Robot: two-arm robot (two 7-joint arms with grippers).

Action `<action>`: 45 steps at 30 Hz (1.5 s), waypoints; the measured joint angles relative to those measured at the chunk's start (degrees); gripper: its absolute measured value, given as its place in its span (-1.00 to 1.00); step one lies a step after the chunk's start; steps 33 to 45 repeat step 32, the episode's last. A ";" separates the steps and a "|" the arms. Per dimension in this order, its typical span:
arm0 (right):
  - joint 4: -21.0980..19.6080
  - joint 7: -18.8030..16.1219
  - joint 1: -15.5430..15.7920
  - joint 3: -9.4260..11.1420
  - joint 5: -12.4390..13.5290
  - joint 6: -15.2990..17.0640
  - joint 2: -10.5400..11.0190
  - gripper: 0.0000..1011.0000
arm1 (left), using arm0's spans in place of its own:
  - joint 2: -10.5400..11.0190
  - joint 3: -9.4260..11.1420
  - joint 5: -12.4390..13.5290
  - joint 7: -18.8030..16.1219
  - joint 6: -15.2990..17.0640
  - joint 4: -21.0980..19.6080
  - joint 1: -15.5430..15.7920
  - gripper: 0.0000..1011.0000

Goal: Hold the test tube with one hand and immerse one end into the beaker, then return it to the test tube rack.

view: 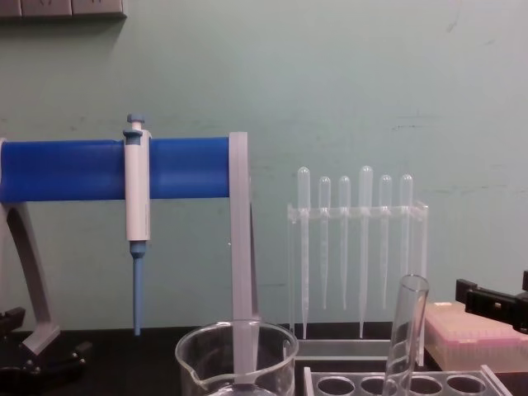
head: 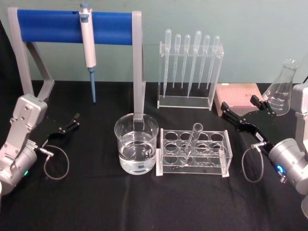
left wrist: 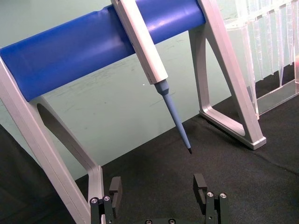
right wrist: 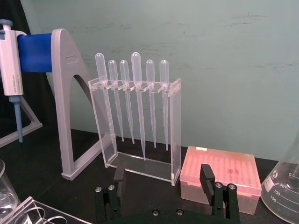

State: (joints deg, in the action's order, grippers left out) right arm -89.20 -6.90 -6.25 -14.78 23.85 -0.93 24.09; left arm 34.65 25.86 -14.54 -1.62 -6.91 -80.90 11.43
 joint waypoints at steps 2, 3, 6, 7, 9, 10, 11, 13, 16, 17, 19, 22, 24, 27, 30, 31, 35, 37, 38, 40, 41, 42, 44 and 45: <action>0.00 0.00 0.00 0.00 0.00 0.00 0.00 0.98 | 0.00 0.00 0.00 0.00 0.00 0.00 0.00 0.98; 0.00 0.00 0.00 0.00 0.00 0.00 0.00 0.98 | 0.00 0.00 0.00 0.00 0.00 0.00 0.00 0.98; 0.00 0.00 0.00 0.00 0.00 0.00 0.00 0.98 | 0.00 0.00 0.00 0.00 0.00 0.00 0.00 0.98; 0.00 0.00 0.00 0.00 0.00 0.00 0.00 0.98 | 0.00 0.00 0.00 0.00 0.00 0.00 0.00 0.98; 0.00 0.00 0.00 0.00 0.00 0.00 0.00 0.98 | 0.00 0.00 0.00 0.00 0.00 0.00 0.00 0.98; 0.00 0.00 0.00 0.00 0.00 0.00 0.00 0.98 | 0.00 0.00 0.00 0.00 0.00 0.00 0.00 0.98; 0.00 0.00 0.00 0.00 0.00 0.00 0.00 0.98 | 0.00 0.00 0.00 0.00 0.00 0.00 0.00 0.98; 0.00 0.00 0.00 0.00 0.00 0.00 0.00 0.98 | 0.00 0.00 0.00 0.00 0.00 0.00 0.00 0.98; 0.00 0.00 0.00 0.00 0.00 0.00 0.00 0.98 | 0.00 0.00 0.00 0.00 0.00 0.00 0.00 0.98; 0.00 0.00 0.00 0.00 0.00 -0.01 0.00 0.98 | 0.00 0.00 0.00 0.00 0.00 0.00 0.00 0.98; 0.00 0.00 0.00 0.00 0.00 0.00 0.00 0.98 | 0.00 0.00 0.00 0.00 0.00 0.00 0.00 0.98; 0.00 0.00 0.00 0.00 0.00 0.00 0.00 0.98 | 0.00 0.00 0.00 0.00 0.00 0.00 0.00 0.98; 0.00 0.00 0.00 0.00 0.00 -0.01 0.00 0.98 | 0.00 0.00 0.00 0.00 0.00 0.00 0.00 0.98; 0.00 0.00 0.00 0.00 0.00 -0.01 0.00 0.98 | 0.00 0.00 0.00 0.00 0.00 0.00 0.00 0.98; 0.00 0.00 0.00 0.00 0.00 -0.01 0.00 0.98 | 0.00 0.00 0.00 0.00 0.00 0.00 0.00 0.98; 0.00 0.00 0.00 0.00 0.00 0.00 0.00 0.98 | 0.00 0.00 0.00 0.00 0.00 0.00 0.00 0.98; 0.00 -0.01 0.00 0.00 0.00 -0.01 0.00 0.98 | 0.00 0.00 0.00 0.00 0.00 0.00 0.00 0.98; 0.00 -0.01 0.00 0.00 0.00 -0.01 0.00 0.98 | 0.00 0.00 0.00 0.00 0.00 0.00 0.00 0.98; 0.00 -0.01 0.00 0.00 0.00 -0.01 0.00 0.98 | 0.00 0.00 0.00 0.00 0.00 0.00 0.00 0.98; 0.00 -0.01 0.00 0.00 0.00 -0.01 0.00 0.98 | 0.00 0.00 0.00 0.00 0.00 0.00 0.00 0.98; 0.00 -0.01 0.00 0.00 0.00 -0.01 0.00 0.98 | 0.00 0.00 0.00 0.00 0.00 0.00 0.00 0.98; 0.00 -0.01 0.00 0.00 0.00 -0.01 0.00 0.98 | 0.00 0.00 0.00 0.00 0.00 0.00 0.00 0.98; 0.00 -0.01 0.00 0.00 0.00 -0.01 0.00 0.98 | 0.00 0.00 0.00 0.00 0.00 0.00 0.00 0.98; 0.00 -0.01 0.00 0.00 0.00 -0.01 0.00 0.98 | 0.00 0.00 0.00 0.00 0.00 0.00 0.00 0.98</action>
